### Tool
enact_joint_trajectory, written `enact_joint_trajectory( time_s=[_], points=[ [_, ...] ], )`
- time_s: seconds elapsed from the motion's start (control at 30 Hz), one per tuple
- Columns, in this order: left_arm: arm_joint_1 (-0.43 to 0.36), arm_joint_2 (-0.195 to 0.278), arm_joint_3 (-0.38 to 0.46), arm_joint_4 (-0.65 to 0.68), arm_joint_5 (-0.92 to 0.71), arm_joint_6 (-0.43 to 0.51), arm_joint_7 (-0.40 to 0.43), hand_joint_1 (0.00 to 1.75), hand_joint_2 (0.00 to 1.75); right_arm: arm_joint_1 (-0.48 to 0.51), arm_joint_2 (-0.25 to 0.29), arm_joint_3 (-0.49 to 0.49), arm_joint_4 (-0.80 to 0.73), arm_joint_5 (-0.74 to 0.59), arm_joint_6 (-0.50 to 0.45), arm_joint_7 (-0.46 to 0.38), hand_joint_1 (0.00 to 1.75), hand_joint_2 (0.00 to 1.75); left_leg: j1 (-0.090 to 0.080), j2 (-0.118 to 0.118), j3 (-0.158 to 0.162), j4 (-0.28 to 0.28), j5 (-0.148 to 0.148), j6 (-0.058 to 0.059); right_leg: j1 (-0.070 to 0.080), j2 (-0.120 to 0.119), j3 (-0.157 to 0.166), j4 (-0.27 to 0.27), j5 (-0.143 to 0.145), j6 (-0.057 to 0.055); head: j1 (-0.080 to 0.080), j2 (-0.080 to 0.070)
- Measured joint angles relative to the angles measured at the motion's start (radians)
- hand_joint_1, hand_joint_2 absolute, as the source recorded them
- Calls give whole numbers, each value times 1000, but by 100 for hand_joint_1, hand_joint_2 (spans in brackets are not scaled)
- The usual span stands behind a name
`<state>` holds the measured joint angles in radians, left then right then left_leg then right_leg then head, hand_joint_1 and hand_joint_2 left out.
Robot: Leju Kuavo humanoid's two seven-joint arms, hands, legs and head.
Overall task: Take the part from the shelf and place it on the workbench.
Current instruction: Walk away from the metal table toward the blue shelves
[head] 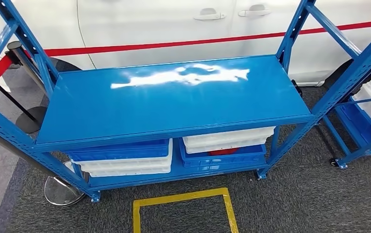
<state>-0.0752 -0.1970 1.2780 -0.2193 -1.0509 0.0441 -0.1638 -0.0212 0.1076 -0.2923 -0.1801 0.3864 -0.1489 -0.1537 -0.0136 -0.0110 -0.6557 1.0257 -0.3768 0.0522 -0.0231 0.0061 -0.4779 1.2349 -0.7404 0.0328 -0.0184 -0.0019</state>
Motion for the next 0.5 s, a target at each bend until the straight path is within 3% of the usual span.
enact_joint_trajectory(
  time_s=[0.07, 0.13, 0.2, 0.3, 0.37, 0.43, 0.47, 0.5],
  points=[
    [5, 0, 0, 0, -3, 3, 2, 0, 0, 10, 0, 0, 0, 5, -6, -24, 0, 0, -3, -5, 4, 1, -3, -1, 7, 0, -2, -87, 95, -12, 0, 0],
    [6, -2, 0, 0, -6, 4, 2, 0, 0, 15, -1, 0, 0, 10, -10, -39, 0, 0, -8, -7, 4, 4, -3, -7, 16, -1, 9, -187, 165, -27, -1, 0],
    [7, -3, 0, 0, -8, 4, 3, 0, 0, 14, -2, 0, 0, 14, -13, -47, 0, 0, -9, -6, 1, 5, -1, -17, 22, -1, 6, -216, 180, -36, -2, 0],
    [8, -2, 0, 0, -11, 5, 2, 0, 0, 14, 1, 0, 0, 16, -13, -52, 0, 0, -6, -6, -5, 15, -6, -35, 15, -5, 6, -228, 196, -48, -2, 0],
    [8, -2, 0, 0, -11, 5, 0, 0, 0, 14, 3, 0, 0, 16, -9, -53, 0, 0, 0, -3, -36, 91, -59, -49, 9, -9, 5, -234, 205, -53, -6, 0],
    [9, -1, 0, 0, -10, 3, -6, 0, 0, 15, 4, 0, 0, 17, -1, -52, 0, 0, 11, 0, -87, 221, -127, -64, 7, -11, 3, -234, 205, -54, -8, 0],
    [10, -1, 0, 0, -8, 0, -13, 0, 0, 15, 4, 0, 0, 17, 3, -50, 0, 0, 16, 2, -104, 267, -142, -69, 6, -12, 4, -234, 204, -53, -8, 0],
    [10, -1, 1, 0, -5, -3, -22, 0, 0, 15, 5, 0, 1, 17, 5, -49, 0, 0, 21, 3, -104, 277, -138, -74, 4, -13, 6, -234, 202, -50, -8, 0]
  ],
)
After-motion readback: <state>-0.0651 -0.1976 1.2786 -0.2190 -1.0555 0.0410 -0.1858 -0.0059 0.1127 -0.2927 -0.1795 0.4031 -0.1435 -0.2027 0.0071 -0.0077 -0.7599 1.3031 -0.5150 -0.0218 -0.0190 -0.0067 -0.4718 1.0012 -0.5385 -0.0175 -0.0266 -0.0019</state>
